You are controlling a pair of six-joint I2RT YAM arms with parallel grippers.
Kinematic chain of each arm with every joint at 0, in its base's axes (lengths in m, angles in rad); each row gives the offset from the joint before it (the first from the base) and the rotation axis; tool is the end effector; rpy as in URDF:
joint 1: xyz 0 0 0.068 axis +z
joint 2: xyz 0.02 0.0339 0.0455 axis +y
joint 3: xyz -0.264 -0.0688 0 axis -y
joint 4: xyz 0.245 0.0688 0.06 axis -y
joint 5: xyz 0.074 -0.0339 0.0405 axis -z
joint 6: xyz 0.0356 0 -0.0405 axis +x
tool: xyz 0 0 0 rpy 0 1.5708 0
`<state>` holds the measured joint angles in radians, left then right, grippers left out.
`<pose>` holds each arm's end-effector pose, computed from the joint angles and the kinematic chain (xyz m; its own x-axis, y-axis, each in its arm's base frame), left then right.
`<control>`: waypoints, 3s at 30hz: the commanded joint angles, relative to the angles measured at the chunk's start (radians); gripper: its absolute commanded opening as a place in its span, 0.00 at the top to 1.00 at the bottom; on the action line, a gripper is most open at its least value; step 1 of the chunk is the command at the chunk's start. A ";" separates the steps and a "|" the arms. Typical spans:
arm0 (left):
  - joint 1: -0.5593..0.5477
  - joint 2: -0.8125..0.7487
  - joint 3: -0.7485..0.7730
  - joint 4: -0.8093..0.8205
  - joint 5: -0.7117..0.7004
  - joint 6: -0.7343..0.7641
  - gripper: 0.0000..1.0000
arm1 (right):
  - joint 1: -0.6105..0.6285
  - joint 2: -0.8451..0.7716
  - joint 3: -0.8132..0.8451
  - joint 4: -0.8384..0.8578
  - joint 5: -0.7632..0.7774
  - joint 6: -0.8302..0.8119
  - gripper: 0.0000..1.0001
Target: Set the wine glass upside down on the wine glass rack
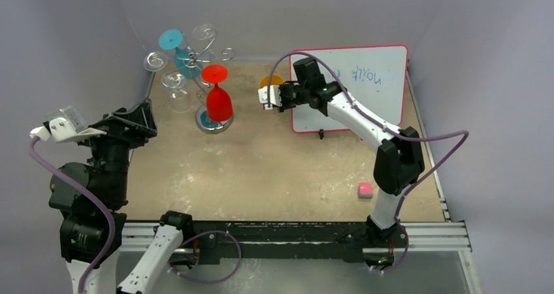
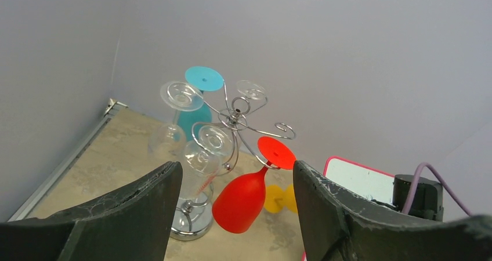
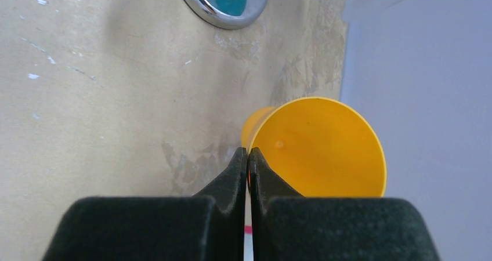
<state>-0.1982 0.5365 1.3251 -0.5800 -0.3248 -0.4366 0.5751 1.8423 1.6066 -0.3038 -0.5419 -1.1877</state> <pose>0.0303 0.0055 0.4868 0.2345 -0.4559 -0.8586 -0.0224 0.8805 -0.4736 0.3531 0.2508 0.3153 0.6155 -0.5480 -0.5664 -0.7128 -0.0804 -0.6967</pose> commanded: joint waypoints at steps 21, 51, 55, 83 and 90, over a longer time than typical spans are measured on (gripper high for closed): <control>0.002 0.040 -0.203 0.296 0.478 0.181 0.18 | 0.019 -0.561 -0.363 0.070 -0.176 0.392 1.00; 0.002 -0.004 -0.357 0.147 1.276 0.883 0.23 | 0.018 -0.767 -0.344 0.270 -0.492 1.259 1.00; 0.002 -0.012 -0.363 0.079 1.361 0.986 0.24 | 0.016 -0.727 -0.244 0.204 -0.609 1.288 1.00; 0.001 0.012 -0.332 -0.141 1.676 1.270 0.45 | 0.018 -0.688 -0.376 0.956 -0.730 1.893 1.00; 0.001 0.007 -0.327 -0.151 1.685 1.277 0.55 | 0.019 -0.651 -0.396 1.066 -0.738 1.972 1.00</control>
<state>-0.1978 0.5392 0.9672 -0.7319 1.3075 0.7971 0.5892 1.1854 1.2133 0.6266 -1.2755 0.7116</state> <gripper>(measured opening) 0.477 0.007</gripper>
